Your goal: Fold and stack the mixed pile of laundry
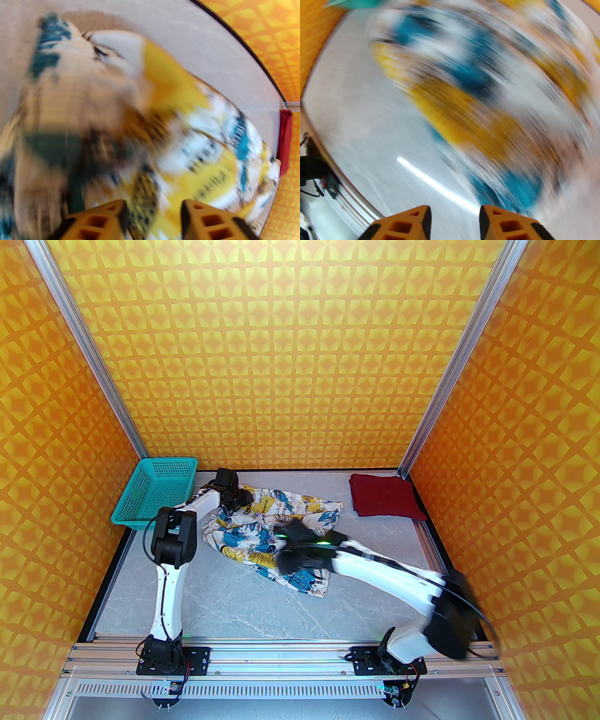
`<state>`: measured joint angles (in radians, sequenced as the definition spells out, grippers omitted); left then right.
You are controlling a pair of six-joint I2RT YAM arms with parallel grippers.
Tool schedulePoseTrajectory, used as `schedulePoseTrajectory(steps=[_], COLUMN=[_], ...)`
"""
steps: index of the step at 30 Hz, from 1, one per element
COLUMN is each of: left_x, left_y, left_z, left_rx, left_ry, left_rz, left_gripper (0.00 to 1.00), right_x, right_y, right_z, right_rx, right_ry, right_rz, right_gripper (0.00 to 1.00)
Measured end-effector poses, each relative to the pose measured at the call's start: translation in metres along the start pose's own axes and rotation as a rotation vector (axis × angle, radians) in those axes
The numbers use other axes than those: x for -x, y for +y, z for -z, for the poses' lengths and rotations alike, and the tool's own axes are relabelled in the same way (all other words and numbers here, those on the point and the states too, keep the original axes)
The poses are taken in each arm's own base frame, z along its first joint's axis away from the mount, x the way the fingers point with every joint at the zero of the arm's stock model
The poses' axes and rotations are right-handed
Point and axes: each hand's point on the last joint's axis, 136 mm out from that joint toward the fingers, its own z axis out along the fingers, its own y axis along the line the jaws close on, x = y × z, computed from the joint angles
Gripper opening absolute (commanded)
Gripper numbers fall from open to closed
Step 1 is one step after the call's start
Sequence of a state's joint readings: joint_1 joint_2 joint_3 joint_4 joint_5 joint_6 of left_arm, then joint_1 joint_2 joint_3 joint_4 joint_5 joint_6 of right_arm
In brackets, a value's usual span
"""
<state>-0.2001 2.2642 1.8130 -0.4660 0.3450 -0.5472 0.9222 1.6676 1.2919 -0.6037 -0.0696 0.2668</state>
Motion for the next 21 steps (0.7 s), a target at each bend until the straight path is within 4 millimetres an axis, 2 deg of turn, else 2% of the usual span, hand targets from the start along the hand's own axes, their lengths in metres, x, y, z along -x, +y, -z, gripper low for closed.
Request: schedulePoseTrajectory(steps=[4,6,9,11,14,15,17,19,21], left_x=[0.023,0.029,0.027,0.016,-0.012,-0.024,-0.043,-0.057,-0.069], left_y=[-0.026,-0.024,0.002,0.029,0.071,0.083,0.093,0.095,0.093], left_z=[0.063,0.097,0.135,0.147,0.154,0.155,0.16,0.168,0.181], left_rx=[-0.04,-0.045,-0.017,0.017,0.079,0.098,0.122,0.131,0.129], left_ry=[-0.091,-0.137,-0.179,-0.178,-0.144,-0.128,-0.109,-0.106,-0.117], left_rz=[-0.051,-0.055,-0.021,0.023,0.099,0.122,0.146,0.154,0.149], left_gripper=[0.48,0.48,0.48,0.49,0.49,0.49,0.49,0.49,0.51], right_x=[0.025,0.033,0.043,0.05,0.053,0.053,0.054,0.059,0.059], right_y=[0.024,0.026,0.026,0.024,0.017,0.012,0.003,-0.005,-0.016], right_z=[-0.057,-0.083,-0.119,-0.14,-0.164,-0.169,-0.171,-0.166,-0.157], right_rx=[0.064,0.076,0.074,0.067,0.049,0.043,0.041,0.052,0.081], right_ry=[-0.011,-0.008,0.003,0.006,0.015,0.02,0.022,0.011,0.006], right_rz=[0.123,0.168,0.219,0.244,0.26,0.257,0.25,0.23,0.19], right_gripper=[0.57,0.58,0.59,0.56,0.41,0.3,0.14,0.01,0.0])
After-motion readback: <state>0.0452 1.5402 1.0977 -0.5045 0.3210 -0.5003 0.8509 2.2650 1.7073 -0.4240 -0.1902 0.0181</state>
